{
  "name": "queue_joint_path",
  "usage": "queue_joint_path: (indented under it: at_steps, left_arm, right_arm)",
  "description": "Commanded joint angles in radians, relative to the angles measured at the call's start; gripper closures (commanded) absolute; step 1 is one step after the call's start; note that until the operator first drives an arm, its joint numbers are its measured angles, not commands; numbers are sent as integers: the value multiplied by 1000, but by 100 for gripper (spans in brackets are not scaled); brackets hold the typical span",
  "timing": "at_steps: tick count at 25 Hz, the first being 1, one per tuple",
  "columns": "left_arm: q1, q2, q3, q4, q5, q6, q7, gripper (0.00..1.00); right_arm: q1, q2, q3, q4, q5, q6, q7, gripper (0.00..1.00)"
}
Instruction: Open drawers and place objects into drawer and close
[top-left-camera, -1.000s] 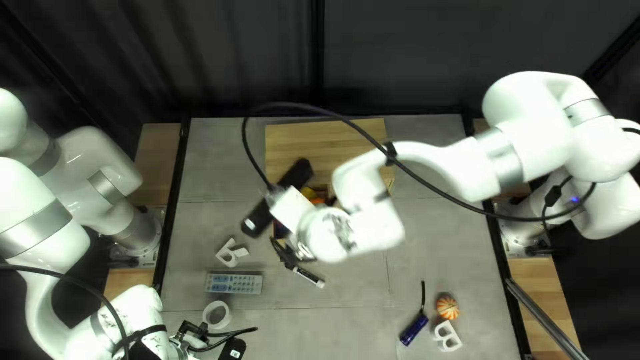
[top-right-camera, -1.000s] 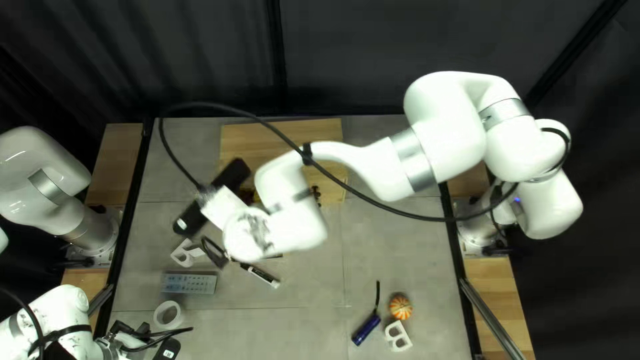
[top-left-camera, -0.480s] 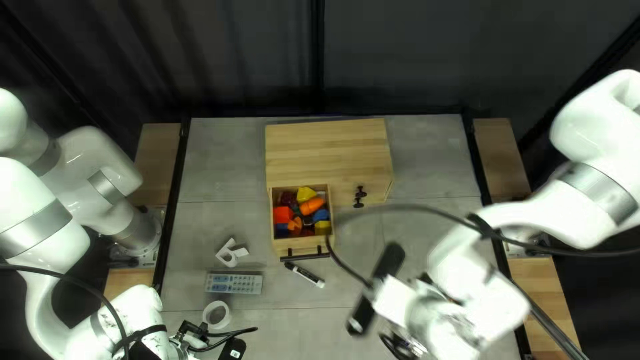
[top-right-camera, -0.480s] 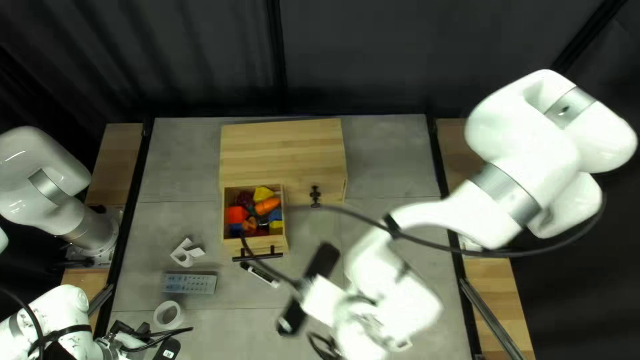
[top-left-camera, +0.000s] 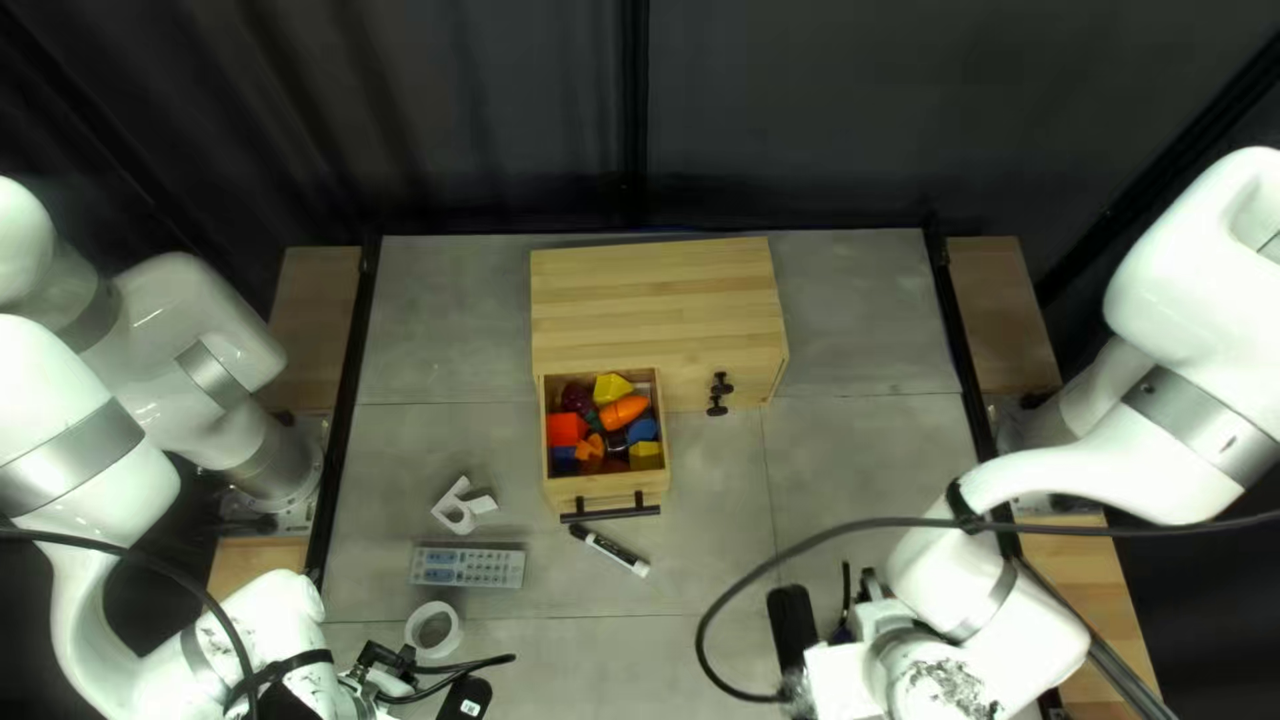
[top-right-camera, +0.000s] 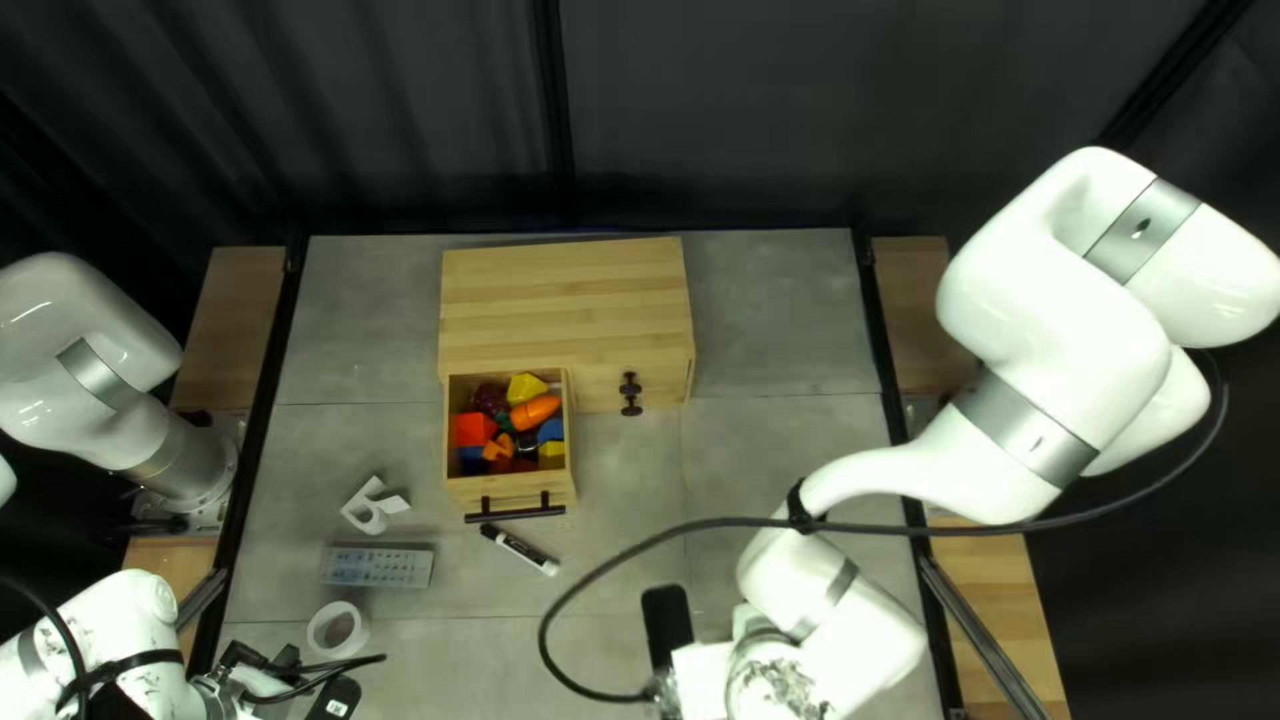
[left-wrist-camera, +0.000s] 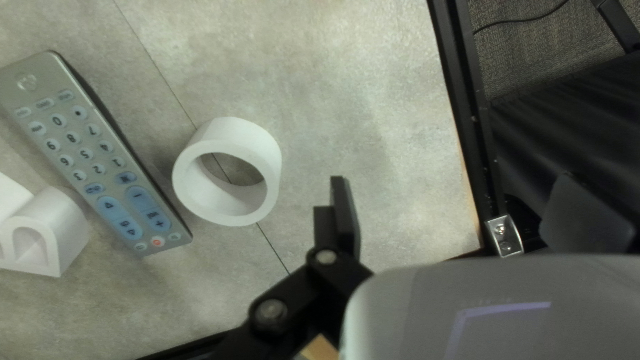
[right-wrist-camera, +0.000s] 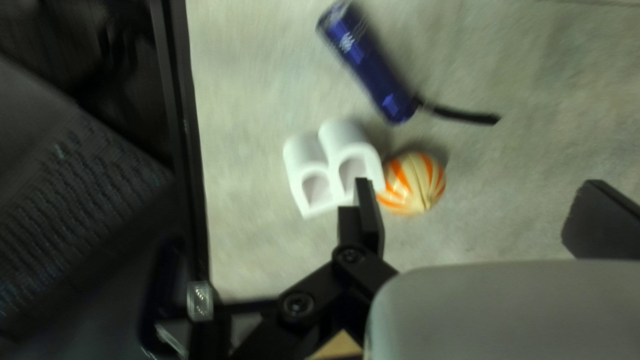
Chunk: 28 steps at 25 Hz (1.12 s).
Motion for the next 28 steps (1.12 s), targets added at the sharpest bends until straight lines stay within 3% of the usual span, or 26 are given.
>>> queue_joint_path:
  at_steps: [1,9,28]
  left_arm:
    - [0,0,0,0,0,0,0,0]
    - [0,0,0,0,0,0,0,0]
    - [0,0,0,0,0,0,0,0]
  right_arm:
    - [16,-12,24,-42,11,-13,-52,0]
    - [30,-37,43,-140,-20,-114,-125,0]
    - [4,-76,29,-231,-41,-187,-284,0]
